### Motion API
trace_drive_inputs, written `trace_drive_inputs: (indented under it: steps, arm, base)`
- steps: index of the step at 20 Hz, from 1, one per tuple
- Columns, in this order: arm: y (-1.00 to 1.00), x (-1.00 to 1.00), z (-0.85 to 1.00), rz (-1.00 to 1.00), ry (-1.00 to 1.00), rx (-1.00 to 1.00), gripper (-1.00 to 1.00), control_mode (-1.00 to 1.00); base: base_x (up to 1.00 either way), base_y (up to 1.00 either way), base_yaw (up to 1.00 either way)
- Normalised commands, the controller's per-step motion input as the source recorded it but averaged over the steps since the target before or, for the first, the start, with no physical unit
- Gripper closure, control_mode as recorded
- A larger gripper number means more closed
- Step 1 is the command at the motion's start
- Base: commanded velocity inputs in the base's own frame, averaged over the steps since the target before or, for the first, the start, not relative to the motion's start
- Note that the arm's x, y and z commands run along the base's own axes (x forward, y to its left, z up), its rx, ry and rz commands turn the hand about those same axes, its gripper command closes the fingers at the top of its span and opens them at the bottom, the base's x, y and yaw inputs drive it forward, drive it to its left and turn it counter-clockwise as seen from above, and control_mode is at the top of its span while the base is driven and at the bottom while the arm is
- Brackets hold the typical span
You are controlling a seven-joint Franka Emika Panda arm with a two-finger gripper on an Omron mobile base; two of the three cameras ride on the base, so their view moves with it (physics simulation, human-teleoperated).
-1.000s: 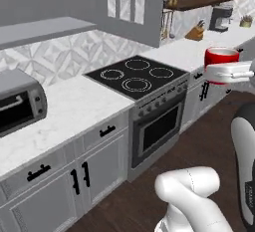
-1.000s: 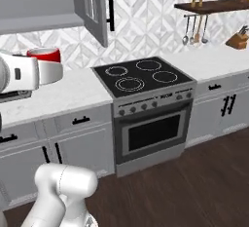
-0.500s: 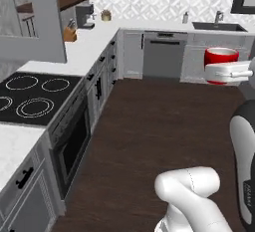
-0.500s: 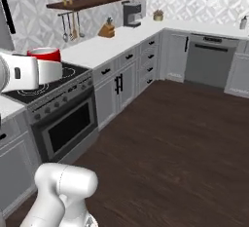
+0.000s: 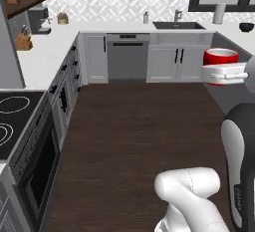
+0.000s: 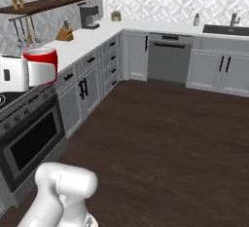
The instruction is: Gather all objects into one cabinet and sort the glasses and bowls to opposite sides.
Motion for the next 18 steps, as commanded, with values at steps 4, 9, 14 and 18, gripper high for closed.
trace_drive_inputs:
  steps: [4,9,14,18]
  arm:
    - [0.00,0.00,0.00,0.00,0.00,0.00,1.00,1.00]
    - [0.00,0.00,0.00,0.00,0.00,0.00,1.00,1.00]
    - [0.00,0.00,0.00,0.00,0.00,0.00,1.00,1.00]
    - [0.00,0.00,0.00,0.00,0.00,0.00,1.00,1.00]
  base:
    - [1.00,0.00,0.00]
    - [1.00,0.00,0.00]
    - [1.00,0.00,-0.02]
    - [1.00,-0.05,-0.10]
